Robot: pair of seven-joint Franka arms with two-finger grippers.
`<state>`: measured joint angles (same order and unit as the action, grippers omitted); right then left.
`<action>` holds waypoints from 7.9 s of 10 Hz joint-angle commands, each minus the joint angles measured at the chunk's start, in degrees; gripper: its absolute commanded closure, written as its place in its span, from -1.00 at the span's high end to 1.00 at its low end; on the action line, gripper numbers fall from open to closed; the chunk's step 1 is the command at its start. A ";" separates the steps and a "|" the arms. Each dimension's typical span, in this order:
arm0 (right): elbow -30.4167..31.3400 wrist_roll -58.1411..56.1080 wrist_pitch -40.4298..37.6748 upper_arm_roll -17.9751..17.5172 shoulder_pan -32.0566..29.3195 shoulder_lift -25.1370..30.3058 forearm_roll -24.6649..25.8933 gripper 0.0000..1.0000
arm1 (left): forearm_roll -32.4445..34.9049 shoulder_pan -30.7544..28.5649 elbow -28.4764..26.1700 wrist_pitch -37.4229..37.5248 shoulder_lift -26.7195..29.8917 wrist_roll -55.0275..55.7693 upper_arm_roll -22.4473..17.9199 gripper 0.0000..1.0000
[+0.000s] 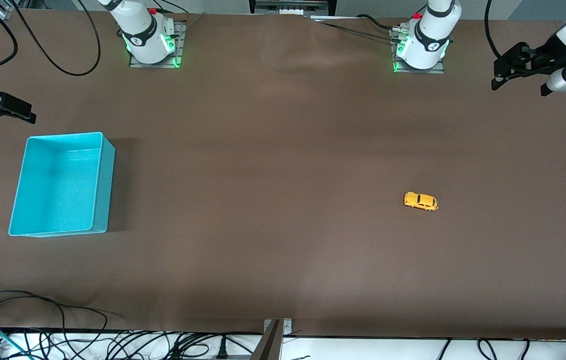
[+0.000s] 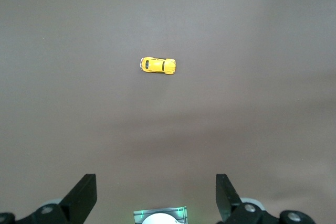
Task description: Wind up and store yellow beetle car
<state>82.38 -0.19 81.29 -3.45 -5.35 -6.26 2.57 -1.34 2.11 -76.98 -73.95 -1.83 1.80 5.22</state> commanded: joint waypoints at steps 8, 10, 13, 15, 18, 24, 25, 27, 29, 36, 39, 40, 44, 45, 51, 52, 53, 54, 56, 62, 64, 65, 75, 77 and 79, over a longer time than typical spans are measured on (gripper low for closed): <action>-0.73 0.10 -0.78 0.02 -0.28 -0.16 0.07 1.00 | 1.52 -0.52 -0.36 0.21 0.68 -0.66 0.49 1.00; -0.73 0.27 -0.60 0.02 -0.28 -0.42 -0.02 1.00 | 1.52 -0.79 -1.15 -0.66 0.60 -4.07 0.49 1.00; -0.73 0.36 -0.60 0.02 -0.37 -1.12 0.07 1.00 | 1.34 -3.33 -6.58 -9.51 0.86 -25.21 0.49 1.00; -0.65 1.06 -0.78 -0.07 -0.28 -1.12 0.42 1.00 | 1.34 -3.34 -11.23 -16.19 0.77 -35.85 0.49 1.00; -0.73 1.15 -0.69 -0.07 -0.28 -1.39 0.51 1.00 | 1.34 -3.95 -19.32 -28.23 0.34 -55.89 0.49 1.00; -0.73 1.24 -0.60 -0.42 0.33 -1.21 0.51 1.00 | 0.82 -3.95 -32.79 -45.67 -9.22 -73.52 0.58 1.00; -0.65 1.33 0.01 -0.42 0.42 -1.21 0.51 1.00 | 0.81 -3.95 -32.88 -45.93 -11.51 -73.52 0.58 1.00; -0.56 1.33 0.72 -0.42 0.51 -1.47 0.51 1.00 | 0.99 -3.78 -32.88 -50.22 -16.69 -76.92 0.58 1.00; -0.56 1.24 0.80 -0.42 0.43 -1.56 0.51 1.00 | 1.25 -3.34 -32.88 -55.58 -22.14 -83.08 0.58 1.00; -0.73 0.45 1.51 -0.07 0.25 -2.44 0.59 1.00 | 1.52 -2.28 -34.29 -64.48 -28.58 -87.85 0.49 1.00; -0.73 0.54 1.51 -0.07 0.16 -2.44 0.42 1.00 | 2.66 -2.28 -36.22 -64.48 -28.50 -90.22 0.49 1.00; -0.73 0.45 1.59 -0.07 0.16 -2.44 0.59 1.00 | 2.66 -2.37 -36.31 -64.48 -28.50 -90.22 0.49 1.00; -0.73 0.45 1.51 -0.07 0.25 -2.62 0.51 1.00 | 2.66 -2.28 -36.22 -67.10 -29.20 -90.13 0.49 0.50; -0.73 0.45 1.59 -0.07 0.25 -2.53 0.42 1.00 | 2.66 -2.28 -36.31 -68.68 -29.37 -90.13 0.40 0.42; -0.73 0.45 1.51 0.02 0.16 -2.53 0.07 1.00 | 2.84 -2.46 -37.01 -66.34 -28.67 -86.82 0.05 -1.00; -0.73 0.45 1.51 0.02 0.16 -2.53 0.07 1.00 | 2.84 -2.46 -37.10 -65.45 -28.50 -84.10 0.05 -1.00; -0.73 0.36 1.42 0.02 0.07 -2.53 0.07 1.00 | 2.84 -2.46 -37.10 -64.83 -28.50 -82.94 0.05 -1.00; -0.82 0.45 1.42 0.02 0.07 -2.53 0.07 1.00 | 2.84 -2.46 -37.19 -64.83 -28.50 -82.75 0.05 -1.00; -0.73 0.45 1.51 0.02 0.07 -2.53 -0.02 1.00 | 2.84 -2.46 -37.19 -64.83 -28.50 -82.84 0.05 -1.00; -0.73 0.36 1.42 0.02 0.16 -2.53 0.07 1.00 | 3.62 -6.22 -37.10 -64.92 -30.52 -89.67 -0.39 -1.00; -0.73 0.36 1.42 0.02 0.07 -2.53 0.42 1.00 | 3.63 -10.70 -37.01 -64.92 -31.22 -94.68 -0.65 -1.00; -0.73 0.36 1.42 0.02 0.07 -2.53 0.51 1.00 | 3.63 -12.20 -36.75 -64.92 -31.92 -96.36 -2.39 -1.00; -0.82 0.45 1.51 0.02 0.07 -2.53 -0.02 1.00 | 3.98 -13.97 -36.22 -65.27 -32.10 -101.65 -6.81 -1.00; -0.73 0.54 1.51 0.02 0.07 -2.53 -0.02 1.00 | 3.98 -13.88 -36.13 -65.70 -32.36 -103.13 -6.72 -0.99; -0.73 0.45 1.51 0.02 0.07 -2.53 -0.02 1.00 | 3.80 -13.88 -36.13 -65.71 -32.28 -103.05 -6.81 -0.89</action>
<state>82.37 0.18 82.82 -3.42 -5.14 -8.57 2.68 0.20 -11.09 -112.51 -139.55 -31.21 -99.60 -1.10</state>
